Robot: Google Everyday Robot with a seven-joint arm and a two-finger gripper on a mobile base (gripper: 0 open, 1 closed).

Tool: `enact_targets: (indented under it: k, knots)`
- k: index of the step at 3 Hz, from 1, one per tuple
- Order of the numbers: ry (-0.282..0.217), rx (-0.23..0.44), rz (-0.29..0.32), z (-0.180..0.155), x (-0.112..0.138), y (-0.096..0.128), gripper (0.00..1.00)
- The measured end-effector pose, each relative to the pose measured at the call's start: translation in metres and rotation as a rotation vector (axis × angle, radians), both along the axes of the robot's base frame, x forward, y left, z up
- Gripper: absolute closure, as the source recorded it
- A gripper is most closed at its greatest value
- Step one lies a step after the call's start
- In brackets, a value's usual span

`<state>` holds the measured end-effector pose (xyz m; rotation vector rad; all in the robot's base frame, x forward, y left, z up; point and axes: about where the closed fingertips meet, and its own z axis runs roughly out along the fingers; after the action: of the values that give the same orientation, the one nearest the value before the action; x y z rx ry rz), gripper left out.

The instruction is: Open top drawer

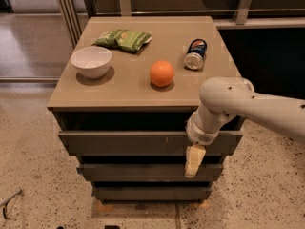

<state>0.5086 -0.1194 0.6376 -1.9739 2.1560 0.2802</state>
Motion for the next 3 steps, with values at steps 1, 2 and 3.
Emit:
enact_targets:
  k: [1,2,3]
  knots:
    - [0.035,-0.006,-0.019,0.010,-0.018,-0.006,0.00]
    - [0.065,-0.012,-0.029,0.021,-0.041,-0.012,0.00]
    - [0.119,-0.014,-0.028,0.030,-0.073,-0.018,0.00]
